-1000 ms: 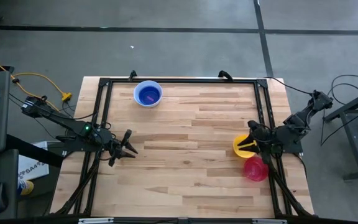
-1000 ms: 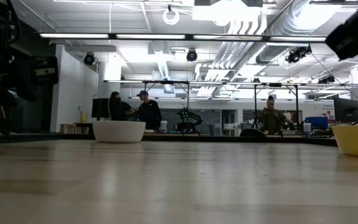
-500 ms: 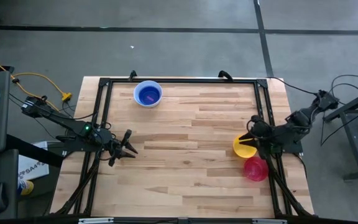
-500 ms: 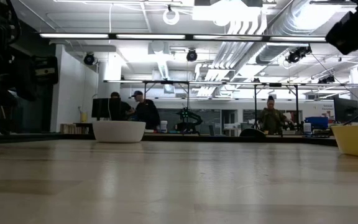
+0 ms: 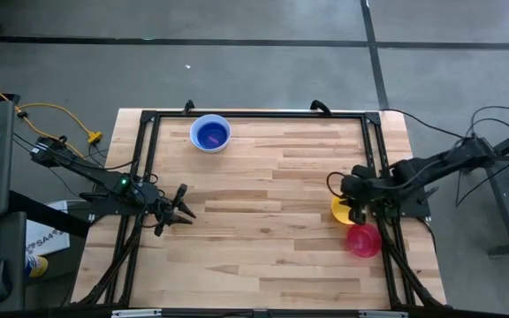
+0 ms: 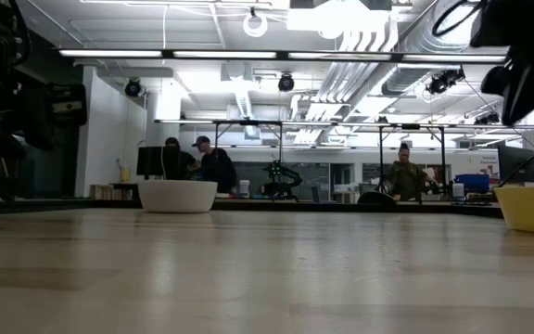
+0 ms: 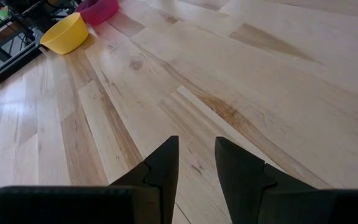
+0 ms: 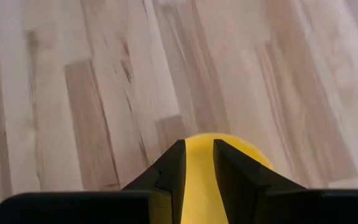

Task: Nest bowls inside each other
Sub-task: Stack the yellow bowl on top of the violet bowl

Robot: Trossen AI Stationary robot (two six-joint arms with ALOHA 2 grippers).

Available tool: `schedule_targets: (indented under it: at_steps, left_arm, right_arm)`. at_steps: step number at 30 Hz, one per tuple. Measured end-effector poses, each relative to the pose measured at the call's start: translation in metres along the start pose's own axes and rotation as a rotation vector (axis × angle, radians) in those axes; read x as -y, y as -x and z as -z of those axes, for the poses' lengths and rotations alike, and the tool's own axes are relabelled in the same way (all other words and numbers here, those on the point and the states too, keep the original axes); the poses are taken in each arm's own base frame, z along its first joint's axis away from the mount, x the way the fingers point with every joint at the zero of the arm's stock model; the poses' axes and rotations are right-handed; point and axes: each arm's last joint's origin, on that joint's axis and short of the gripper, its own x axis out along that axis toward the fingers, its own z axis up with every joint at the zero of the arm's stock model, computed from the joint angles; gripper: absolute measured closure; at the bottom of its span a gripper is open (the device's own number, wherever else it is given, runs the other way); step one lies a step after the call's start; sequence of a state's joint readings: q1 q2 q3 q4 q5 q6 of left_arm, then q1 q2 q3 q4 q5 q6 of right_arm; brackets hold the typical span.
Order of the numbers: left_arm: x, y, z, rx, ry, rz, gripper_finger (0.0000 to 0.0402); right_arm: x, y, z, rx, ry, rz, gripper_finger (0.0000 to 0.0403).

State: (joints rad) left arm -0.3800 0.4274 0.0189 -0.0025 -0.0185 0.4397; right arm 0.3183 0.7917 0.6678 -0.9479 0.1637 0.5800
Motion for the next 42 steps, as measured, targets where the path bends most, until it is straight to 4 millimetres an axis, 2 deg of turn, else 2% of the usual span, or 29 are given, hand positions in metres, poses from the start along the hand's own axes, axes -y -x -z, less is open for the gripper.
schedule_targets:
  at_steps: [6, 13, 21, 31, 42]
  left_arm:
    - [0.000, 0.000, 0.000, 0.000, 0.000, 0.000, 0.0297]
    - [0.000, 0.000, 0.000, 0.000, 0.000, 0.000, 0.0297]
    - [0.000, 0.000, 0.000, 0.000, 0.000, 0.000, 0.0297]
    - [0.000, 0.000, 0.000, 0.000, 0.000, 0.000, 0.0297]
    - [0.000, 0.000, 0.000, 0.000, 0.000, 0.000, 0.0297]
  right_arm:
    - [0.011, -0.010, -0.004, -0.103, -0.125, 0.043, 0.0327]
    - [0.024, -0.017, 0.001, -0.301, -0.316, 0.114, 0.0327]
    - [0.030, -0.022, 0.002, -0.377, -0.367, 0.177, 0.0327]
    - [0.032, -0.035, 0.001, -0.475, -0.357, 0.278, 0.0327]
    - [0.031, -0.046, -0.004, -0.457, -0.135, 0.348, 0.0327]
